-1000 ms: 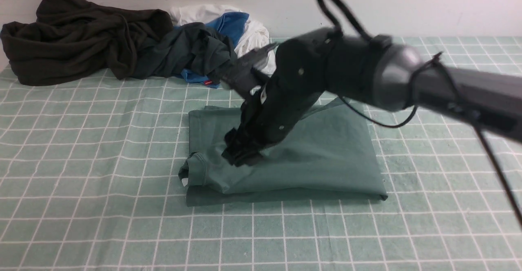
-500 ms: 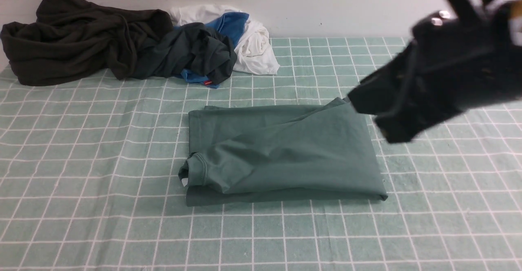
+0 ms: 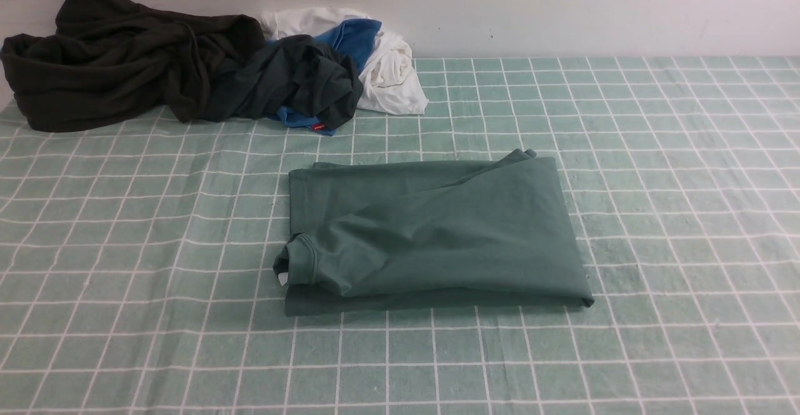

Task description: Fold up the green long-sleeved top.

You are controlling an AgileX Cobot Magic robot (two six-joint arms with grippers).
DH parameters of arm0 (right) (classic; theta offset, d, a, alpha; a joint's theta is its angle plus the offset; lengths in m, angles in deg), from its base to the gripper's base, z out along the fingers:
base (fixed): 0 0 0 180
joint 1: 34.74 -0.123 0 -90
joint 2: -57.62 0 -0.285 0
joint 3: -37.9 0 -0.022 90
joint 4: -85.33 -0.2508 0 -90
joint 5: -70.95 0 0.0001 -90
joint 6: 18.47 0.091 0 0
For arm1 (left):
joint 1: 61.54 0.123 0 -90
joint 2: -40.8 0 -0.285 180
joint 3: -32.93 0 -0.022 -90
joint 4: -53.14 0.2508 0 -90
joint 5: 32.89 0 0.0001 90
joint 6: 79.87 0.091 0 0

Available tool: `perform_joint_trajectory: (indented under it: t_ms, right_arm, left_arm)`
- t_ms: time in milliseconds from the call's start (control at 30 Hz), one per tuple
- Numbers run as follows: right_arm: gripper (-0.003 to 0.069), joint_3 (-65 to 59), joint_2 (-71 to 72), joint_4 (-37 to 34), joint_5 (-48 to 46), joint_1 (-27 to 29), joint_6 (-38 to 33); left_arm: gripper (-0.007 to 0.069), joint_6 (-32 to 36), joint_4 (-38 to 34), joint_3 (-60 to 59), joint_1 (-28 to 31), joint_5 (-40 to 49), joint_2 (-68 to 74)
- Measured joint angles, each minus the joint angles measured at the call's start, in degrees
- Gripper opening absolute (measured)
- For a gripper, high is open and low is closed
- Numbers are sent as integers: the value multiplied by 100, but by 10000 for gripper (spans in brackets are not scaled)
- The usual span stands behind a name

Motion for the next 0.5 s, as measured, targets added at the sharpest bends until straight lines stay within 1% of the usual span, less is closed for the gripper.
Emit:
perform_joint_trajectory:
  t_ms: [67,300,400,433,467,500]
  right_arm:
    - [-14,-288,396,-16,266,0,0]
    - [-14,-667,901,-370,344,0,5]
    - [-14,-970,925,-662,896,0,19]
    - [-14,-1015,925,-694,943,0,19]
    - [-14,-1224,906,-821,1299,0,19]
    - [-14,-1251,903,-851,1408,0,19]
  left_arm:
    - [-3,0,0,0,0,0,0]
    - [-3,0,0,0,0,0,0]
    - [-3,0,0,0,0,0,0]
    - [-3,0,0,0,0,0,0]
    - [-3,0,0,0,0,0,0]
    - [-3,0,0,0,0,0,0]
